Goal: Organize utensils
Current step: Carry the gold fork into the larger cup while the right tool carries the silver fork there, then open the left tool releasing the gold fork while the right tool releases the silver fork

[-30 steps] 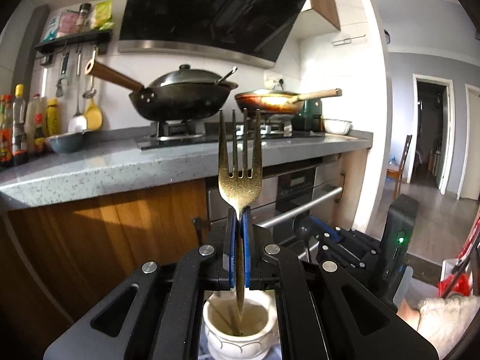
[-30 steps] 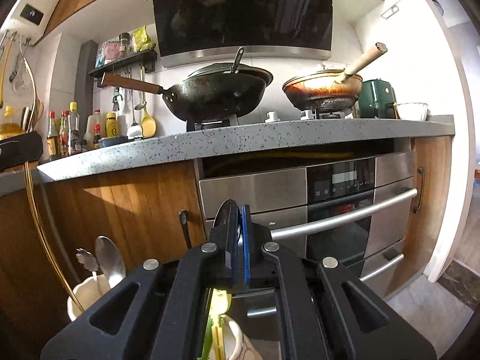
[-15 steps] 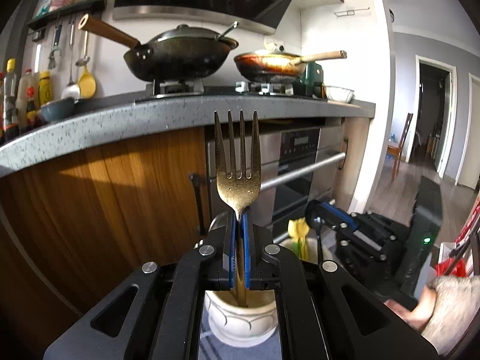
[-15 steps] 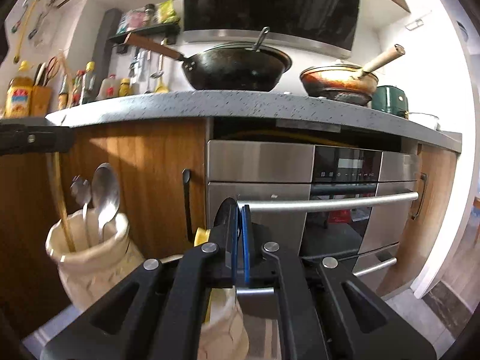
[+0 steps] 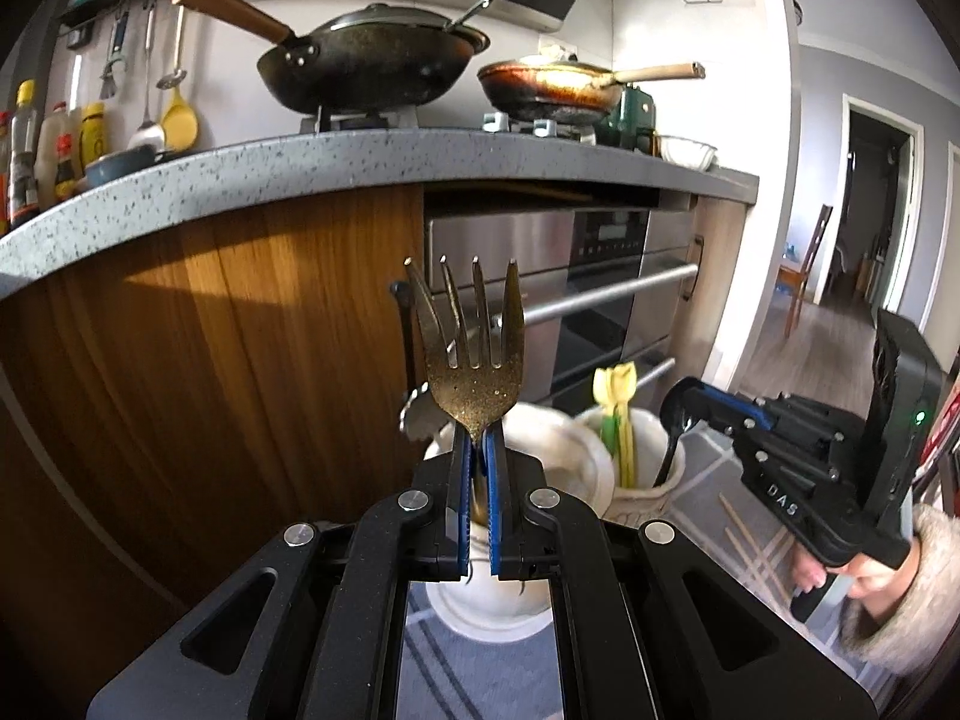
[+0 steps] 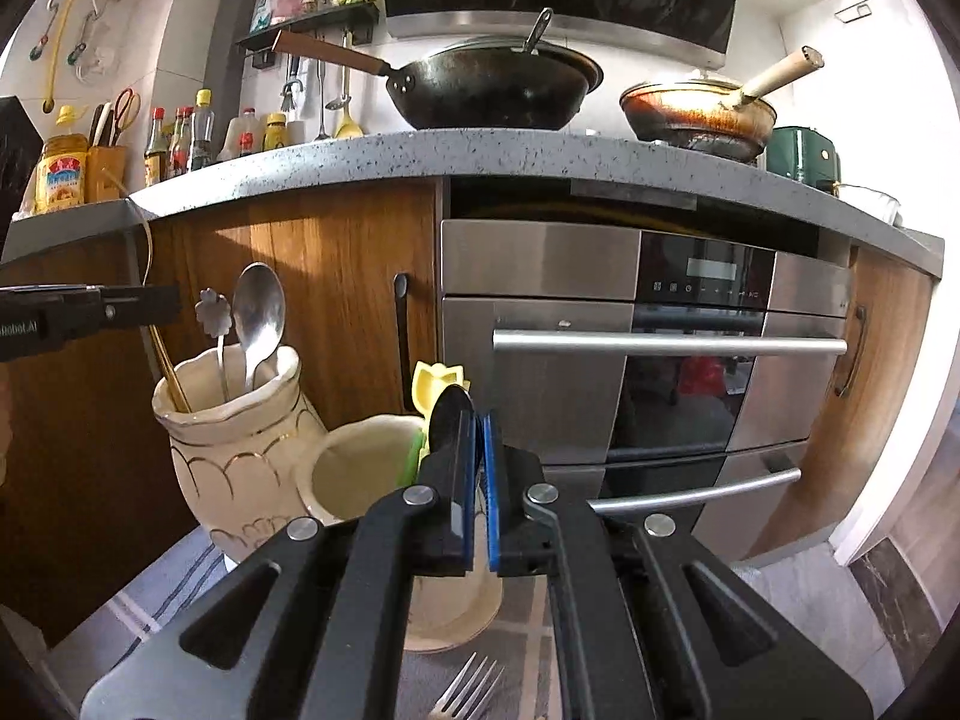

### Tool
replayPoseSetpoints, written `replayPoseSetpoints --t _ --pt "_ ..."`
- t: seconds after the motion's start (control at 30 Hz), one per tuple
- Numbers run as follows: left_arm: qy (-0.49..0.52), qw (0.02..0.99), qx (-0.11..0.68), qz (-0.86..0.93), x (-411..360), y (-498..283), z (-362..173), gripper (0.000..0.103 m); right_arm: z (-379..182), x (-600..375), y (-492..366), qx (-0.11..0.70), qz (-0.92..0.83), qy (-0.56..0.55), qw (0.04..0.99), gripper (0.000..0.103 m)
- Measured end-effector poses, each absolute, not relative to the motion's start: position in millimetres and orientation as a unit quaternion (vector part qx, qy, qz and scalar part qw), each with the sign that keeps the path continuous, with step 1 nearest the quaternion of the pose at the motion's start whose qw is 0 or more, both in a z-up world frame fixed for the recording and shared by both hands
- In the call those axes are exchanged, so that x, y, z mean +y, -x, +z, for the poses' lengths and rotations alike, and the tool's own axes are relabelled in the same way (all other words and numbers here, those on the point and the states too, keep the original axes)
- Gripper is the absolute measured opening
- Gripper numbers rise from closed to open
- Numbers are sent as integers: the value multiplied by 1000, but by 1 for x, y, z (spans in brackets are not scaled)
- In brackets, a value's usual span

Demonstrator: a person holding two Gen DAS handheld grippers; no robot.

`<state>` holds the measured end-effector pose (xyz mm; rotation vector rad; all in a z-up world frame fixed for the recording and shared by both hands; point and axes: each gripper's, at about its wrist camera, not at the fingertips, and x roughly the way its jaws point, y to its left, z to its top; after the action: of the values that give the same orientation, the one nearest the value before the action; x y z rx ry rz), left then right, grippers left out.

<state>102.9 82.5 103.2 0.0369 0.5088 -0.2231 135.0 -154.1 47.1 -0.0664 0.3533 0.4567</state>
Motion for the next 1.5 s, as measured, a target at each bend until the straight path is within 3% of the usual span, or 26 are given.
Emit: replayPoseSetpoints --t 0.7,1.0,1.2,1.3,1.4,1.5 --pt "2 958 267 -102 86 -114 91 5 38 -148 -142 197 224 38 954 3" --pt "8 958 273 -89 93 -119 87 15 33 -150 -145 205 213 32 955 21" --pt "5 957 275 -90 92 -118 87 15 34 -151 -144 204 212 29 955 26" --pt "4 957 276 -91 91 -118 87 20 35 -153 -144 204 210 22 956 43" --pt "5 957 277 -90 91 -118 87 24 37 -155 -145 207 212 14 955 50" --pt "5 958 275 -85 92 -118 88 38 39 -158 -147 212 215 -1 953 59"
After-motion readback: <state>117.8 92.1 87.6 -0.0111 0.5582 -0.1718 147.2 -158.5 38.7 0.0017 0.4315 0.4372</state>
